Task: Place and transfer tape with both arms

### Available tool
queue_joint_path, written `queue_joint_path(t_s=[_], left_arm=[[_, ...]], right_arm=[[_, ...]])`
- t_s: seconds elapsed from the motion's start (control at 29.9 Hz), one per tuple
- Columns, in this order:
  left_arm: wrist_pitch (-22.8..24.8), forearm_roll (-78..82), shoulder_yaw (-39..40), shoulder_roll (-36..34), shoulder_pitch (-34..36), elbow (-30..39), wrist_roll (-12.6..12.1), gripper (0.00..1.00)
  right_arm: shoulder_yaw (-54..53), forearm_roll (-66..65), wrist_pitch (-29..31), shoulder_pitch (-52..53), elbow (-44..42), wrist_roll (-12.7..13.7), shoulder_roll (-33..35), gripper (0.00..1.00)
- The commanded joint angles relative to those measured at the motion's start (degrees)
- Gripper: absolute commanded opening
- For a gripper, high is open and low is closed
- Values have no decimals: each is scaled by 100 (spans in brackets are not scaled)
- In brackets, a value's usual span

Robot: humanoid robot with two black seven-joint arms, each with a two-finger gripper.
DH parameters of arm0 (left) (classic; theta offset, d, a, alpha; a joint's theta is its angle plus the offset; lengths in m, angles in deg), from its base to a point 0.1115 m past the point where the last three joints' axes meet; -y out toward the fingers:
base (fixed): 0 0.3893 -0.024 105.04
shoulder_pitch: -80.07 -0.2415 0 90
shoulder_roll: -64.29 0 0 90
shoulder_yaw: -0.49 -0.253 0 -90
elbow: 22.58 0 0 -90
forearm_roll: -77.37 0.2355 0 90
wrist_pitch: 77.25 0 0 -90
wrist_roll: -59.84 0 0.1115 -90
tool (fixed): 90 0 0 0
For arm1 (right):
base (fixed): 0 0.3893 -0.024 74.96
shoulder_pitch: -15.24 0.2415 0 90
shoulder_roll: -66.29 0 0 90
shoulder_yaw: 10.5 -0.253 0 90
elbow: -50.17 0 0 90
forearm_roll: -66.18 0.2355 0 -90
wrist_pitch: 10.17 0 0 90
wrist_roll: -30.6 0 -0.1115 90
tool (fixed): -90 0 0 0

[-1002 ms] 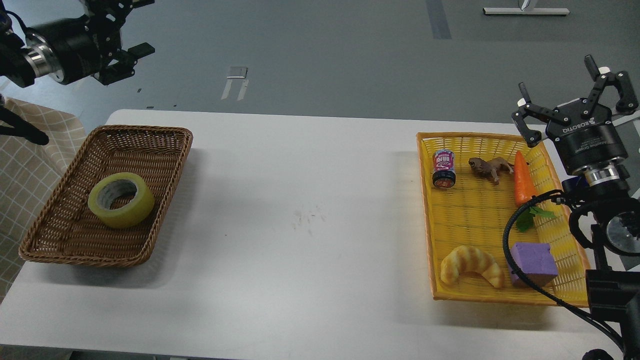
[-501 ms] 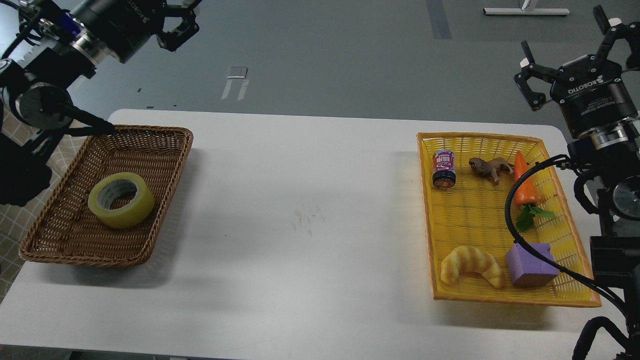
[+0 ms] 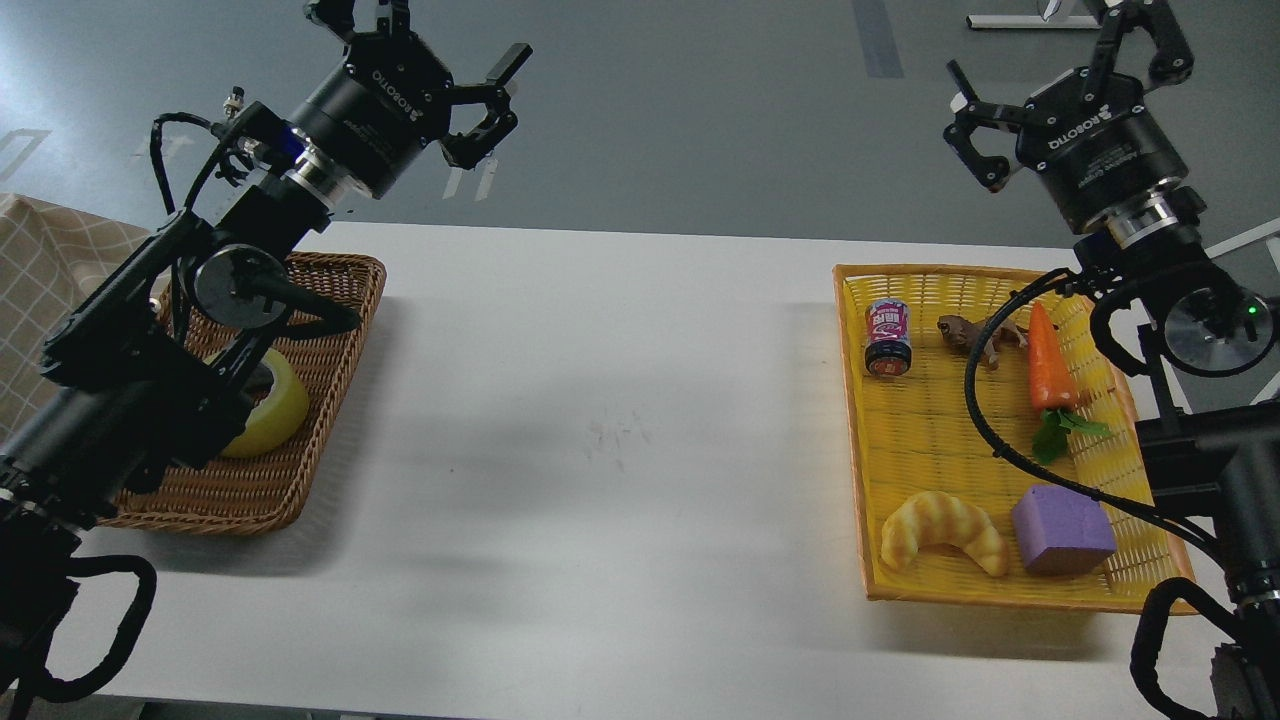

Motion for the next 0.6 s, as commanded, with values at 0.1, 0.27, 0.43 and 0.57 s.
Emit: queue_joint_path(t_s=[0.1, 0.27, 0.43, 0.57], left_arm=[[0, 36, -2, 196, -35, -157, -5, 98], [0, -8, 59, 406, -18, -552, 31, 98], [0, -8, 174, 468, -27, -702, 22, 98], [0, -17, 174, 520, -27, -702, 13, 98]], right_arm=[[168, -22, 0, 41, -61, 0, -140, 100], [159, -5, 0, -21, -8, 0, -201, 100], [159, -5, 0, -30, -17, 0, -307, 100], [168, -13, 0, -47, 10, 0, -298, 100]])
